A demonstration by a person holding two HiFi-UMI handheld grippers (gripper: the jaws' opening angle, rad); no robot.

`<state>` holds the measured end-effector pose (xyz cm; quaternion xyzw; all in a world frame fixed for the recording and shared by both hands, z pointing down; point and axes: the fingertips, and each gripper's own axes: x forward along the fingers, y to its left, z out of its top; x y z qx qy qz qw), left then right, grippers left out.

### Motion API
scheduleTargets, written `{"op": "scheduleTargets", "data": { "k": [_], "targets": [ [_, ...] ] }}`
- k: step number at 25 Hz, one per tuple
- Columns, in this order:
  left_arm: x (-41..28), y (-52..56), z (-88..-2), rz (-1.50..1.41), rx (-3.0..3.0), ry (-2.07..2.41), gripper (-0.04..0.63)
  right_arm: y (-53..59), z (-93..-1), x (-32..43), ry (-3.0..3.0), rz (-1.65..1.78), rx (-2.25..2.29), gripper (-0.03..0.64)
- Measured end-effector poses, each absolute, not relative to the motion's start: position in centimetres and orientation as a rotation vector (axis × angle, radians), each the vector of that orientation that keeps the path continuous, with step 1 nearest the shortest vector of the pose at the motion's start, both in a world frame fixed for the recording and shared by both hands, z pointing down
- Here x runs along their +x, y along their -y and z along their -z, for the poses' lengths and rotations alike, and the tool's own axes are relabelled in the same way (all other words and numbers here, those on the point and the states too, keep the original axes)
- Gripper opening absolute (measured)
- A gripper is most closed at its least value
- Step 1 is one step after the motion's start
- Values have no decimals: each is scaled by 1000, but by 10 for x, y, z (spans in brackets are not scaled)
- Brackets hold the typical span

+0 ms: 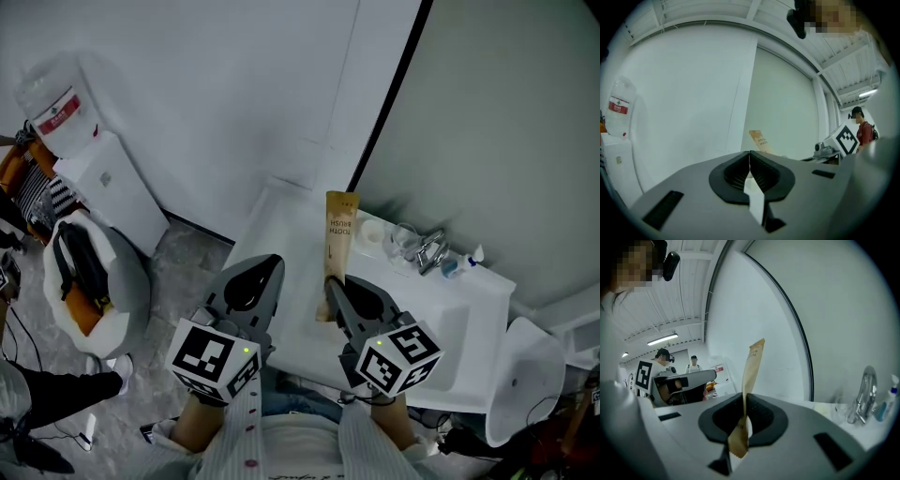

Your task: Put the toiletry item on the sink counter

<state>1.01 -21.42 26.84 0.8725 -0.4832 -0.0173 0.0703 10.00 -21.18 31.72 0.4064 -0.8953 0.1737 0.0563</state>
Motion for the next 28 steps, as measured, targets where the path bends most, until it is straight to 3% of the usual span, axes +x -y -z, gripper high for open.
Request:
{"op": "scheduleTargets", "data": {
  "k": [28],
  "targets": [
    [-30, 295, -321, -42, 2646, 1242, 17, 285, -370, 46, 2584, -688, 1348, 34]
  ]
}}
